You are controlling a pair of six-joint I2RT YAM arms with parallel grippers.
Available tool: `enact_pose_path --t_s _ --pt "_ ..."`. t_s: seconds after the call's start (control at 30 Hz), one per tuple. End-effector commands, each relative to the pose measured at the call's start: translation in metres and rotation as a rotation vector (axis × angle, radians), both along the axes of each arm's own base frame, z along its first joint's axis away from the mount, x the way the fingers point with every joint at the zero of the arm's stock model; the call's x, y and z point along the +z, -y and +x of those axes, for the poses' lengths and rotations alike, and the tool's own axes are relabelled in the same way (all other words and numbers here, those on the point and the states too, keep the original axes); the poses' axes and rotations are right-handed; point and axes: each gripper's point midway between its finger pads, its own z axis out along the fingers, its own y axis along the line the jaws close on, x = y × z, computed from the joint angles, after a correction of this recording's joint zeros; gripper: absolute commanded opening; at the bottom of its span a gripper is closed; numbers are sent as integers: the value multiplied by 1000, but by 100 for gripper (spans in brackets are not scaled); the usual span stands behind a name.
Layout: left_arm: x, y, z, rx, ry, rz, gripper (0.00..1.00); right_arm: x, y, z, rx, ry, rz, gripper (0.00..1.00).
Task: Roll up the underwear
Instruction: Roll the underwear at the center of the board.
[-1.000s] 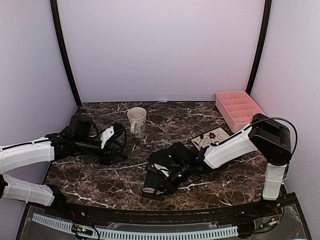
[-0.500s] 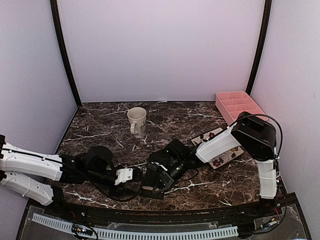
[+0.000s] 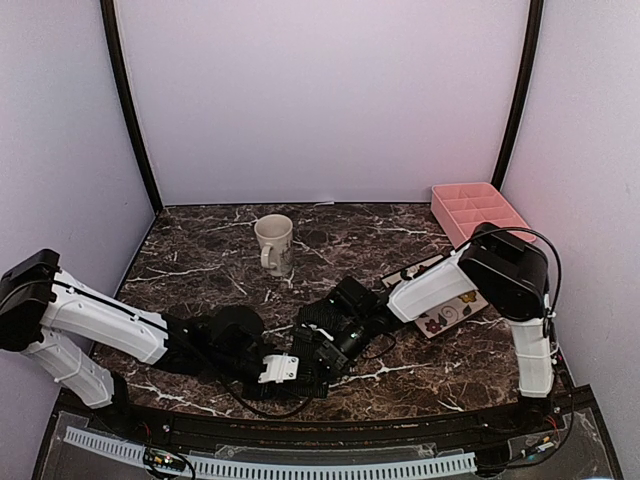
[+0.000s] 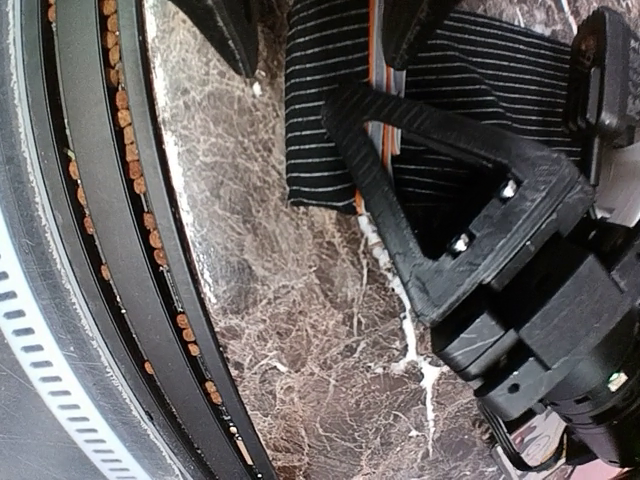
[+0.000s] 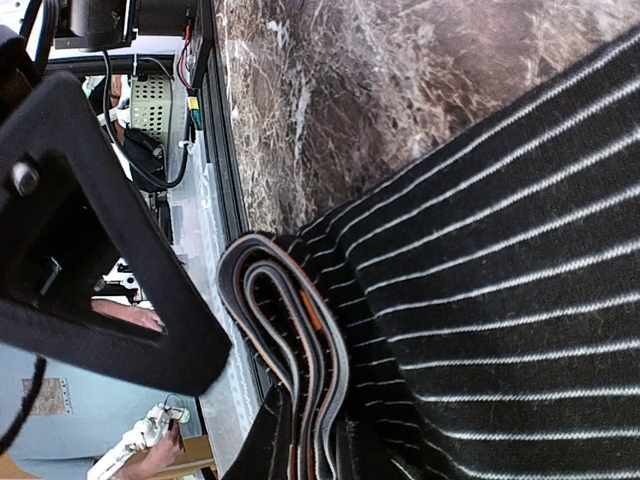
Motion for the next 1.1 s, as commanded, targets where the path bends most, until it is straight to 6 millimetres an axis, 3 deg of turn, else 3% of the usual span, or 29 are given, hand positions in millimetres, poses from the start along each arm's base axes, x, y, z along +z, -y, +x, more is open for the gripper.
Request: enact_pose_path --t_s 0.0,0.13,0.23,0.5,0.67,0.83,0.93,1.07 --pt "-4 9 0 -38 19 5 43 -29 11 8 -37 17 -103 0" --pt "-33 -1 -5 -21 -55 107 41 -26 11 11 -36 31 -96 0" --pt "-48 -9 -13 11 -145 168 31 -16 9 18 -46 70 -76 4" --pt "-50 -13 -46 -36 -375 211 9 24 16 49 -114 269 -26 36" --pt "-54 -13 -50 -19 -567 243 7 42 45 58 -176 482 -19 42" --pt "-46 -9 -41 8 -757 219 6 80 68 49 -215 788 72 46" --pt "-42 -6 -30 34 -877 199 5 92 74 35 -208 913 106 47" --pt "-41 0 -10 84 -1064 231 6 83 72 4 -103 1034 99 47"
